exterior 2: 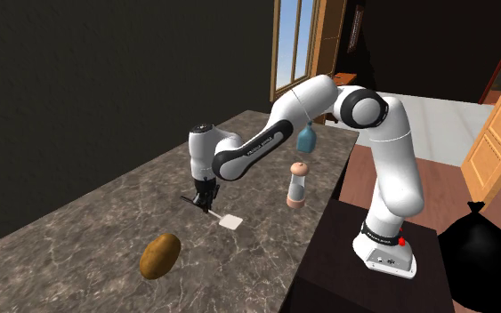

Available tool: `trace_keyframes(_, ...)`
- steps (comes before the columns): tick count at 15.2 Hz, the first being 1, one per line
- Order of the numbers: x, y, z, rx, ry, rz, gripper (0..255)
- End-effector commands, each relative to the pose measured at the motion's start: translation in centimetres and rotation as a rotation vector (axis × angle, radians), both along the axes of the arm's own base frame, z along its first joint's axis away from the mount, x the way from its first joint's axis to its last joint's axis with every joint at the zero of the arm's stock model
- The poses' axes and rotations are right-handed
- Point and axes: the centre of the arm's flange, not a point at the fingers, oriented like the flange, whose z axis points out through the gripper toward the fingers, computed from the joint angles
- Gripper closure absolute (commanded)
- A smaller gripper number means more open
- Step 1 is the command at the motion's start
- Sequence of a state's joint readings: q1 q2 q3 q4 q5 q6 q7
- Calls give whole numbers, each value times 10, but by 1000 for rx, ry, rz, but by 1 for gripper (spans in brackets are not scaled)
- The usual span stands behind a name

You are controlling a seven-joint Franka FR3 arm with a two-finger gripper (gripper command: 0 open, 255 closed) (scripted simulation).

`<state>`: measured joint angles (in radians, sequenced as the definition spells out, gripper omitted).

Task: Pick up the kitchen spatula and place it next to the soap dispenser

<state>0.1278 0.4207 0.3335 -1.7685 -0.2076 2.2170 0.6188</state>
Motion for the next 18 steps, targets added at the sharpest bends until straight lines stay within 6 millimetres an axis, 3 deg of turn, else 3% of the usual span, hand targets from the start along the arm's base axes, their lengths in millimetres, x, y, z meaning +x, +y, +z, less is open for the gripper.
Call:
trace_keyframes(1, 0, 0, 8, 0, 0, 0, 255)
trace_keyframes(18, 0, 0, 98, 0, 0, 0, 255)
